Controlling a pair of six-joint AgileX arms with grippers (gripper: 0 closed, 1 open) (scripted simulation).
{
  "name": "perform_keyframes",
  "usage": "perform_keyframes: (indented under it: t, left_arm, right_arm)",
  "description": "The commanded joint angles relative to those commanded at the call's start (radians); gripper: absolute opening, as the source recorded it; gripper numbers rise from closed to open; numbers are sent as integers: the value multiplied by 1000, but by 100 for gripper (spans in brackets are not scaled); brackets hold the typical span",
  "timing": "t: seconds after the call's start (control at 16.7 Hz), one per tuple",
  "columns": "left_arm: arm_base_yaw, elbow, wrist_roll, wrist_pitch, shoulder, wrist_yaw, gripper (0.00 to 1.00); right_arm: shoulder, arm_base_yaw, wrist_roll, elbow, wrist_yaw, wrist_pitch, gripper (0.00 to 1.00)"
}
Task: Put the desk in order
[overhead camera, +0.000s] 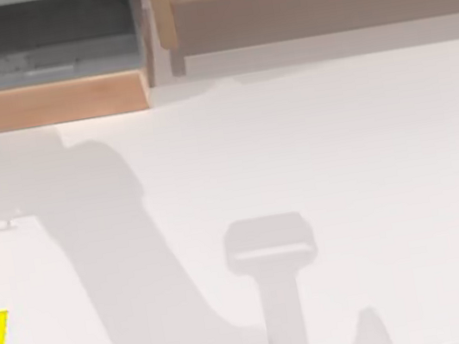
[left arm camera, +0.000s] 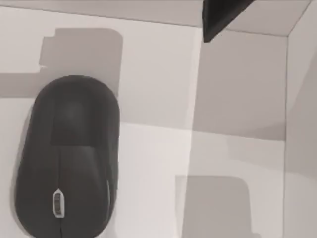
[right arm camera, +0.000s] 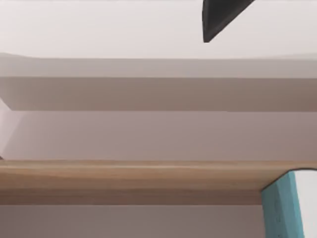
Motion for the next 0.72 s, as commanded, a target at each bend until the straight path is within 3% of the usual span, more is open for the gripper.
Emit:
perform_keyframes:
  t: [0.3, 0.6, 0.72]
  left_arm:
    - [-21, -6, -17, 130, 122, -4, 100]
    - [-25, -4, -18, 140, 131, -4, 100]
    - [-25, -4, -18, 140, 131, -4, 85]
  right_arm:
    - [0, 0, 0, 0, 0, 0, 100]
    - [0, 0, 0, 0, 0, 0, 100]
    - [0, 0, 0, 0, 0, 0, 100]
